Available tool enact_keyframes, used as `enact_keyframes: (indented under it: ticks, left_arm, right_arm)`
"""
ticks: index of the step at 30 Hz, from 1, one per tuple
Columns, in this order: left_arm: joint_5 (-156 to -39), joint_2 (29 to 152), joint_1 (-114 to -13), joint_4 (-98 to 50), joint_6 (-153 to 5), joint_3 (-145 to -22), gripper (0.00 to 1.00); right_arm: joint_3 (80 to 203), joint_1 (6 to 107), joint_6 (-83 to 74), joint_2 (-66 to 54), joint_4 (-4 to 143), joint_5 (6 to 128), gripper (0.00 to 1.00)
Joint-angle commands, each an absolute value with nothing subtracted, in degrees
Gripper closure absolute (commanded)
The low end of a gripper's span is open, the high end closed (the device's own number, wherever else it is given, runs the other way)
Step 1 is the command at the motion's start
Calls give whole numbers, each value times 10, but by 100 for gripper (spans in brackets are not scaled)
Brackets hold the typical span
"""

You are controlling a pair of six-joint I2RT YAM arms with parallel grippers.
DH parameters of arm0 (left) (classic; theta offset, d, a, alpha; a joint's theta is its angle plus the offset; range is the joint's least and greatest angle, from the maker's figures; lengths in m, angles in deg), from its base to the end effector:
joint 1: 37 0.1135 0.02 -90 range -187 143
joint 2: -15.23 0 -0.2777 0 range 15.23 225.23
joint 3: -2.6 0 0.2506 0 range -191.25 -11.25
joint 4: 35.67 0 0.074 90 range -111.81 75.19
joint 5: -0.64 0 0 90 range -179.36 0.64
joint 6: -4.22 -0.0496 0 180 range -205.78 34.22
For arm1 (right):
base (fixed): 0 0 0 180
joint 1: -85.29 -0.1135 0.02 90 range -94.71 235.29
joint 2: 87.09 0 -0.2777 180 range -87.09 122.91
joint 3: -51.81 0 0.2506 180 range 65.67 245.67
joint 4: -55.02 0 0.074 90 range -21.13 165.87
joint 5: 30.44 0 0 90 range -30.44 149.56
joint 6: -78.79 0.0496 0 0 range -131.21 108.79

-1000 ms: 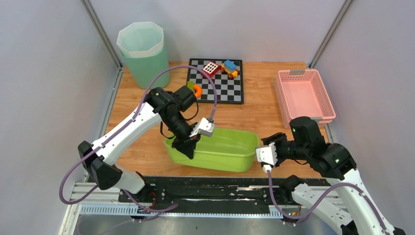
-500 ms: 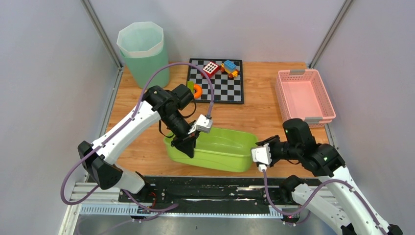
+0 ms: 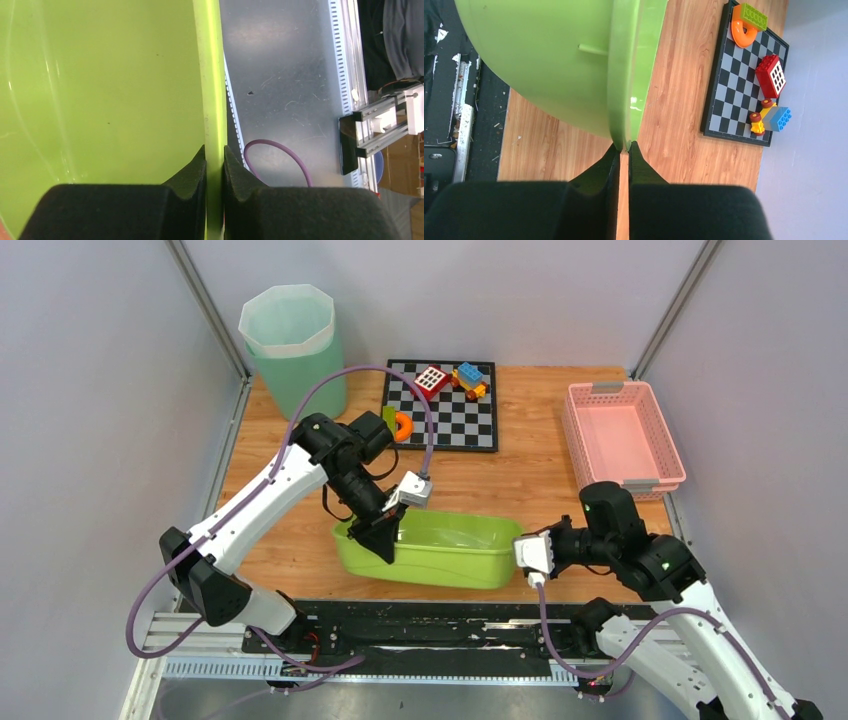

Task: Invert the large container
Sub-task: Turn the container upside down at the center of the board.

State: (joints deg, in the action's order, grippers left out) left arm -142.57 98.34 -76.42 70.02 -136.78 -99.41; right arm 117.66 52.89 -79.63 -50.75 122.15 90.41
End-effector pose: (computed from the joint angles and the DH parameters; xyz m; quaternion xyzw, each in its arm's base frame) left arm 0.1521 -0.1765 0.3668 0.6431 0.6208 -0.4429 0.0701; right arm 0.0765 0.0787 0.3303 -0.7414 0.4608 0.0954 0.4784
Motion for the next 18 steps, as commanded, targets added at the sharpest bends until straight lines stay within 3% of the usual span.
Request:
enact_keyframes:
  ticks: [1, 7, 12, 18]
  left_arm:
    - [-1453, 975, -761, 677, -1371, -1002, 100]
    - [-1422, 950, -758, 616, -1314, -1006, 76]
    - [-1387, 919, -755, 547, -1256, -1004, 62]
    - [-1334, 889, -754, 470, -1195, -992, 27]
  right_arm:
    - [1179, 536, -760, -510, 1210, 954, 97]
    - [1203, 537, -697, -500, 1206, 954, 98]
    - [1207, 541, -656, -482, 1206, 965, 98]
    - [1207, 562, -618, -443, 1196, 983, 98]
